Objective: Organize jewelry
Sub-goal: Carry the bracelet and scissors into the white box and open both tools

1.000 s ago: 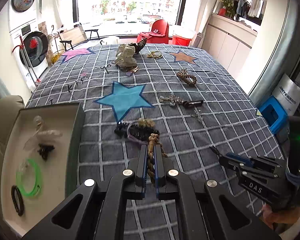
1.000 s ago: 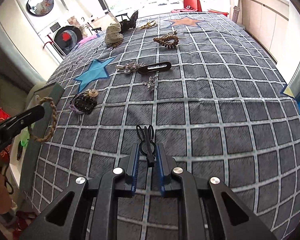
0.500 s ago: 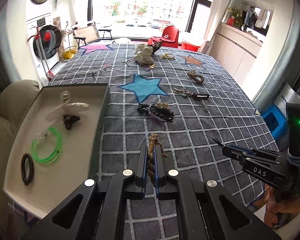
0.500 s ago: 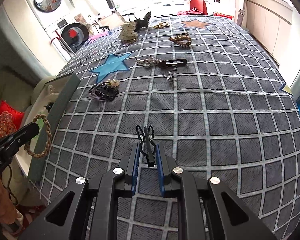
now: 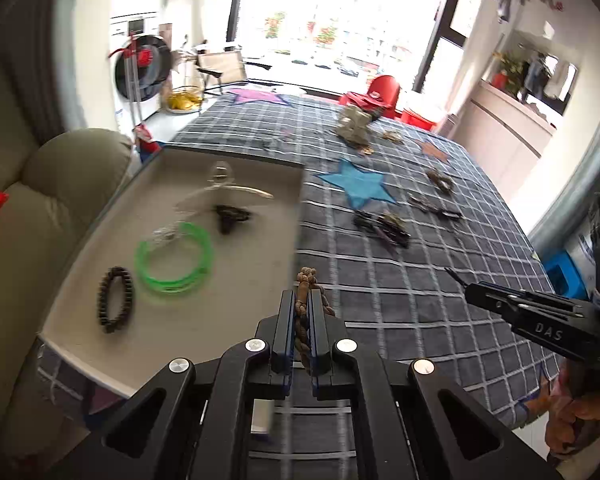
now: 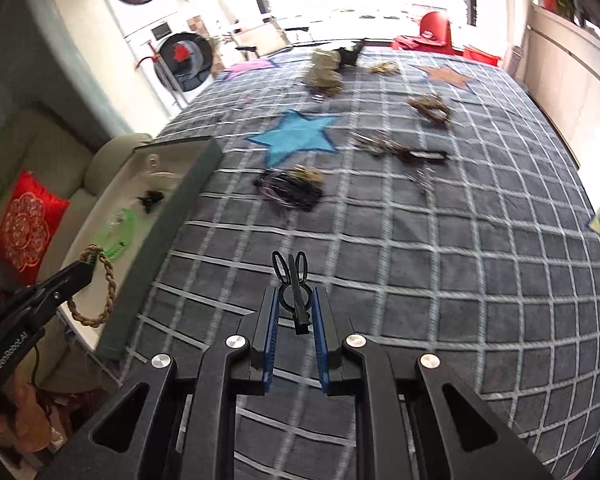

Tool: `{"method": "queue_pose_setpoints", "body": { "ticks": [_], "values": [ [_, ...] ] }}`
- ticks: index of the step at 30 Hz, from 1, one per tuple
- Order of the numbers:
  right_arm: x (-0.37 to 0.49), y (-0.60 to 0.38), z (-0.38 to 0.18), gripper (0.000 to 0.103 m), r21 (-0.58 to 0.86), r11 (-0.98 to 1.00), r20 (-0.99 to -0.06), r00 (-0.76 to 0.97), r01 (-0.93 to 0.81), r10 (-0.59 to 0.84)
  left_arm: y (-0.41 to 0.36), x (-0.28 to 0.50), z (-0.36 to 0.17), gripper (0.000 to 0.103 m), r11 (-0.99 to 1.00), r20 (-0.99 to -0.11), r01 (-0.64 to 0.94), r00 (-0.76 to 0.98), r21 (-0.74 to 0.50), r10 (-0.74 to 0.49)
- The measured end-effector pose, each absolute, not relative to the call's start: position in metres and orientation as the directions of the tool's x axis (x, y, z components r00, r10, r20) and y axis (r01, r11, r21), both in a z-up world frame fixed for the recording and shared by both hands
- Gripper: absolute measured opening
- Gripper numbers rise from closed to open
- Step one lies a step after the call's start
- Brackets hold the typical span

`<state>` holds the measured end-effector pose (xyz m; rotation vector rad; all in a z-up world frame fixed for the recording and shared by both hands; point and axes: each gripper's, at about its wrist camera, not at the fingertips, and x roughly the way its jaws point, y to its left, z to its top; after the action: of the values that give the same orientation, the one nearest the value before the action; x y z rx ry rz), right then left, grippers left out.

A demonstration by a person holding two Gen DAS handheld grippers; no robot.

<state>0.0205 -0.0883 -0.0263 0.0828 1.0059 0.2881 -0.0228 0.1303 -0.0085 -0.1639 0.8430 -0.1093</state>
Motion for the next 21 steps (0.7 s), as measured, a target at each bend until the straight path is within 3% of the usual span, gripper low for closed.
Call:
{"method": "queue_pose_setpoints", "body": {
  "ticks": [12,21],
  "values": [
    [0.053,0.000,-0.005,0.018,0.147,0.922,-0.807,0.496,-0.358,0.322,0.203,0.003,-0.012,0.008,0.982,-0.722,-0.106,0.691,-0.156,-0.040],
    [0.105,0.049,-0.007,0.018,0.148,0.904,-0.808,0.478,-0.400,0.344,0.248,0.058,-0.033,0.008,0.974,-0.762,-0.192,0.647,-0.122,0.031]
  ]
}}
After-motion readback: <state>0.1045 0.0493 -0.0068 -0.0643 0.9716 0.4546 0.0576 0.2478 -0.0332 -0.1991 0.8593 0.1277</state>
